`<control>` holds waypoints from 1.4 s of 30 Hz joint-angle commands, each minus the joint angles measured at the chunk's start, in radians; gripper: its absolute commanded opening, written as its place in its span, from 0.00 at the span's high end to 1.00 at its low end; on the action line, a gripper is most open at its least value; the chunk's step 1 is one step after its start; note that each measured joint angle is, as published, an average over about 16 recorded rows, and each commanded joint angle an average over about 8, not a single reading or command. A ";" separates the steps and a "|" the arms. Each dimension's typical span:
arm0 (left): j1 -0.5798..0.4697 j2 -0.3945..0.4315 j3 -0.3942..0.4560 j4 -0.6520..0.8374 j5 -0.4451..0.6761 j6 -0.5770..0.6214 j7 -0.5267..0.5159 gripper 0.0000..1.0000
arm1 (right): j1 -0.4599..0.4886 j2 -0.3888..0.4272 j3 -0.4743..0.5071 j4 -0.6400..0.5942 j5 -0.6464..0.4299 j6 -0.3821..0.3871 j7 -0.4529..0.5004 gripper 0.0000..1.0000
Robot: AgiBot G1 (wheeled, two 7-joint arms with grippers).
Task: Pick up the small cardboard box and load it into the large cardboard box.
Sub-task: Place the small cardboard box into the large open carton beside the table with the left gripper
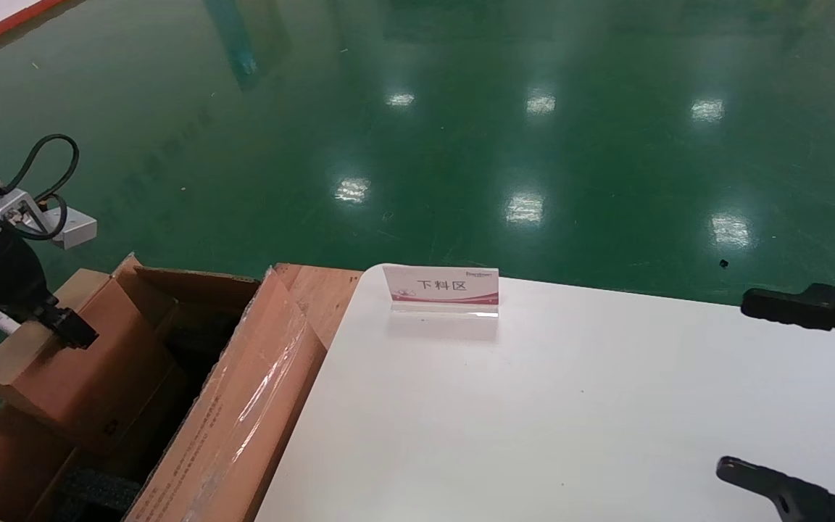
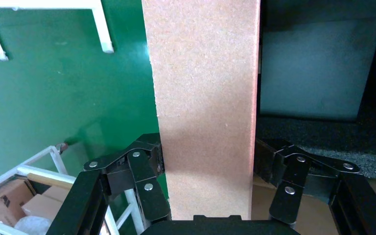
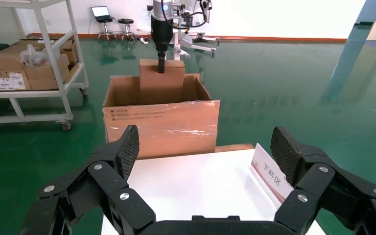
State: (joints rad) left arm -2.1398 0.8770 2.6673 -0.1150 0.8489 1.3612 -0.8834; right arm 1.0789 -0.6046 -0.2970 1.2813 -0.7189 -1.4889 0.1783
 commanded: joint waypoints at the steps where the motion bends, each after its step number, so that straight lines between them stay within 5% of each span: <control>1: 0.009 0.002 -0.001 0.005 -0.002 -0.001 -0.004 1.00 | 0.000 0.000 0.000 0.000 0.000 0.000 0.000 0.00; 22: 0.128 0.005 -0.003 0.026 -0.007 -0.035 -0.044 1.00 | 0.000 0.000 -0.001 0.000 0.001 0.001 -0.001 0.00; 24: 0.136 0.006 -0.001 0.026 -0.005 -0.032 -0.046 0.91 | 0.000 0.001 -0.001 0.000 0.001 0.001 -0.001 0.00; 30: 0.149 0.010 0.002 0.029 -0.002 -0.028 -0.049 0.16 | 0.000 0.001 -0.001 0.000 0.001 0.001 -0.001 0.00; 32: 0.151 0.011 0.002 0.030 -0.003 -0.028 -0.049 0.00 | 0.000 0.001 -0.001 0.000 0.001 0.001 -0.001 0.00; 42: 0.150 0.010 0.002 0.030 0.001 -0.026 -0.049 0.00 | 0.000 0.001 -0.001 0.000 0.001 0.001 -0.001 0.00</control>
State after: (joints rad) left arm -1.9899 0.8873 2.6696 -0.0850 0.8492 1.3347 -0.9320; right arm 1.0790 -0.6038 -0.2984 1.2809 -0.7176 -1.4879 0.1774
